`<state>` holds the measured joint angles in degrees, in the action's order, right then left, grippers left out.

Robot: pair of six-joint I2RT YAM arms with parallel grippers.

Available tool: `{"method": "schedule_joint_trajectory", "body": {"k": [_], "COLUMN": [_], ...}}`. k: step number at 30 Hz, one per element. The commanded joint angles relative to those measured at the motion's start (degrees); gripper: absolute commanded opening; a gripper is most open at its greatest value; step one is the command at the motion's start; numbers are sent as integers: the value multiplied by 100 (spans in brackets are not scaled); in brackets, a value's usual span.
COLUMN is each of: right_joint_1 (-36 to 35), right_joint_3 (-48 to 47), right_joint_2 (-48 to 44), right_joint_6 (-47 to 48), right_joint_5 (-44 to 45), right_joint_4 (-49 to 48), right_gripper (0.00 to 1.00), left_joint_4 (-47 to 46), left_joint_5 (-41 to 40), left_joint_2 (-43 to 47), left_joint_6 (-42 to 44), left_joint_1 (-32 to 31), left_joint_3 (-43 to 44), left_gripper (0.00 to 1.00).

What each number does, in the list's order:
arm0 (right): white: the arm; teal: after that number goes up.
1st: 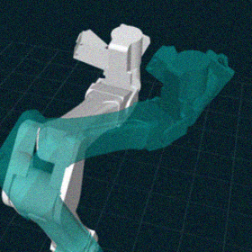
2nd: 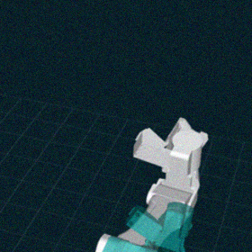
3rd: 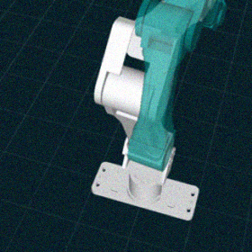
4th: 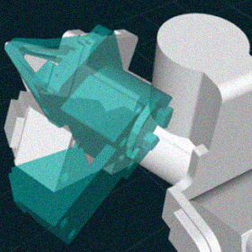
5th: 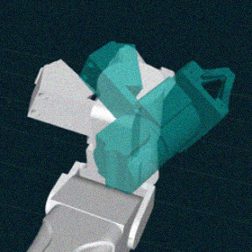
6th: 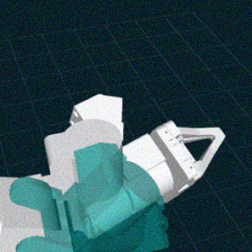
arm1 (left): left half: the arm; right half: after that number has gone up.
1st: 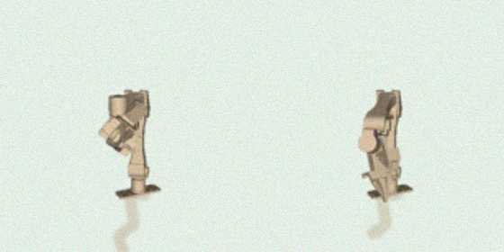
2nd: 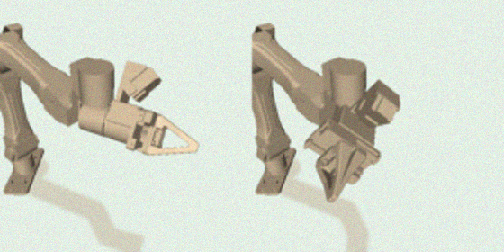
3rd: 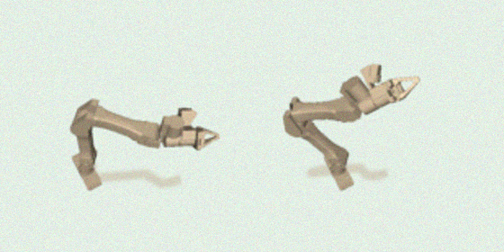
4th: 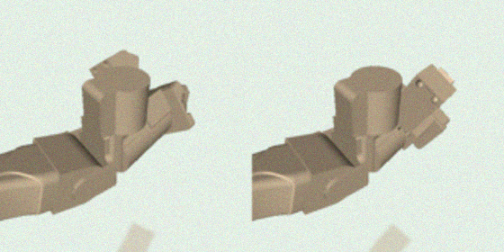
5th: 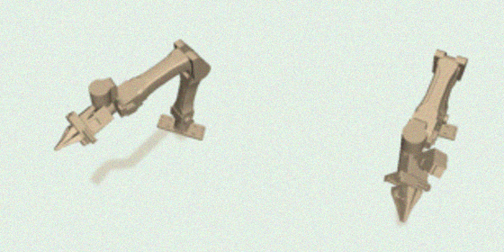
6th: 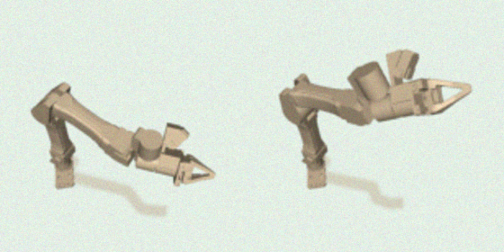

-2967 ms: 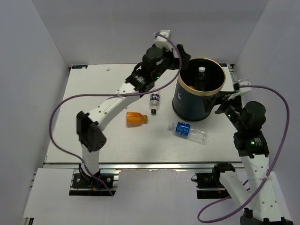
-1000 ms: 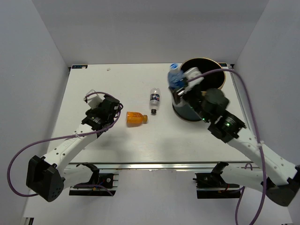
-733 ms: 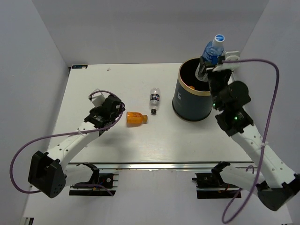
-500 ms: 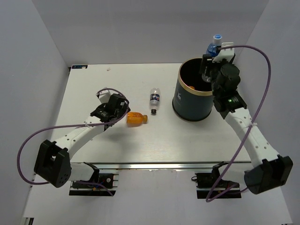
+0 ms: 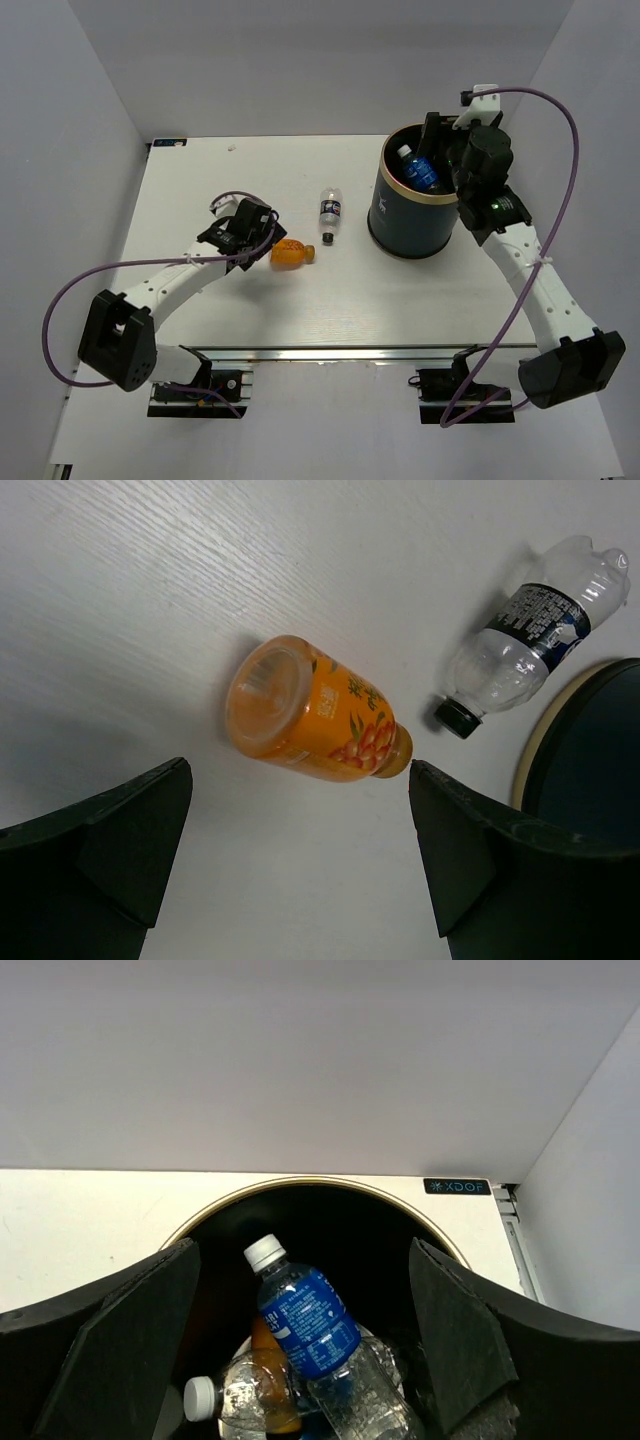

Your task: Put the plastic bottles in the bin

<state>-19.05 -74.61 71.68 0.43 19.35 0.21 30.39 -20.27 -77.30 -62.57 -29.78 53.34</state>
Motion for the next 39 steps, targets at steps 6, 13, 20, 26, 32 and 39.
{"method": "schedule_joint_trajectory", "body": {"k": [6,13,20,26,32,39], "right_joint_1": [612,1368,1518,1580,1588,1588], "right_joint_3": [-431,-19,157,140,-10,34], "right_joint_2": [-558,-998,-1103,-1095,-1139,-1183], "right_joint_6": [-376,-509,-526,-570,-438,-377], "right_joint_5": [350,200,183,86,-608,-547], "right_joint_4": [918,911,937,1007,1122,1122], "right_gripper": [89,89,89,89,89,89], "left_joint_4": [-253,-393,-333,81,308,1583], "left_joint_5": [261,103,156,-90,-441,-909], "left_joint_2": [-926,-1384,-1929,-1921,-1736,-1622], "left_joint_6": [-1152,-1618,-1496,-1434,-1259,-1214], "left_joint_1": [-37,-89,-273,-423,-432,-423], "left_joint_3": [202,308,685,626,826,1556], "left_gripper": [98,97,90,91,96,98]}}
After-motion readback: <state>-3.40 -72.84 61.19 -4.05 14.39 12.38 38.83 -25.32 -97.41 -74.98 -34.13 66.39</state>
